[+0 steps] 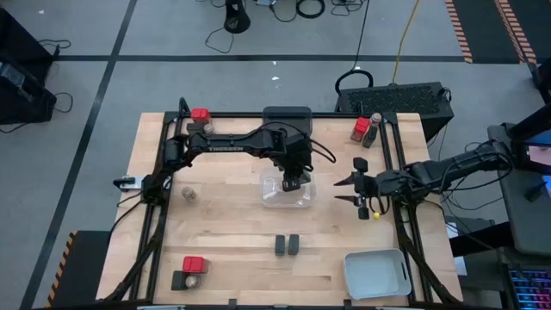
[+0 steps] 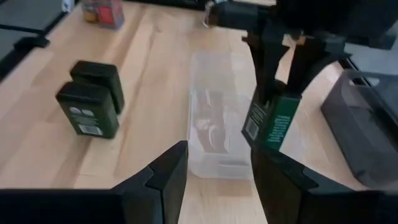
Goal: Sort spices by type
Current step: Put the green seasoning bottle into the transparent bin
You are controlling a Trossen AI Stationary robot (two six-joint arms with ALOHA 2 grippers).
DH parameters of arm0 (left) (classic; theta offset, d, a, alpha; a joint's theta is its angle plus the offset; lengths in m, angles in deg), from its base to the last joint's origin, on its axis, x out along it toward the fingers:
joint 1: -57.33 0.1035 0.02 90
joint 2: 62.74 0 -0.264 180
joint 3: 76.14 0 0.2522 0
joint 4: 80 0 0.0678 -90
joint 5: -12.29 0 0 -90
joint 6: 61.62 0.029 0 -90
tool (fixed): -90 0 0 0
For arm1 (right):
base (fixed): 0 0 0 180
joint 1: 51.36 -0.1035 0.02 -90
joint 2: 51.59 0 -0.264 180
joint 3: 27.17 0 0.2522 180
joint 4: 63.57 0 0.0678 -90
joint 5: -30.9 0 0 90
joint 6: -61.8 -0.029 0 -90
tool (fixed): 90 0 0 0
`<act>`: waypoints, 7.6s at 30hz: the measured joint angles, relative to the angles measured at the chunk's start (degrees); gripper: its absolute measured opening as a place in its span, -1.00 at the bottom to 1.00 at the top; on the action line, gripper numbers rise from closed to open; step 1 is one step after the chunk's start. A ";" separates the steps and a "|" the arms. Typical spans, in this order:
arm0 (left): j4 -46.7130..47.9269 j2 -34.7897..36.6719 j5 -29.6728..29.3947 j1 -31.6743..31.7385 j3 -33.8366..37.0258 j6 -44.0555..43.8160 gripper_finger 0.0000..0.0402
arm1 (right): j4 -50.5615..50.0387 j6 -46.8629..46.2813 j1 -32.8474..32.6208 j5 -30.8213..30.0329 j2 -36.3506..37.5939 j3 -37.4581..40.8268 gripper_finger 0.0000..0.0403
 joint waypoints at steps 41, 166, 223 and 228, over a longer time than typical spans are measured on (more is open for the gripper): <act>18.01 0.57 -5.57 -1.93 1.44 7.00 -0.27 | -0.03 0.51 2.70 0.33 -1.25 -0.04 -0.22; 31.62 21.82 -23.35 -31.59 -3.31 -30.38 0.05 | 3.27 -4.08 2.48 6.70 -1.28 -0.07 -0.22; -10.84 16.53 -19.92 -28.83 16.79 -16.87 0.61 | 2.37 -3.07 2.48 9.33 -1.28 -0.07 -0.22; -11.95 15.78 -18.71 -29.16 16.78 -17.14 0.62 | 2.37 -3.04 2.49 9.33 -1.28 -0.07 -0.22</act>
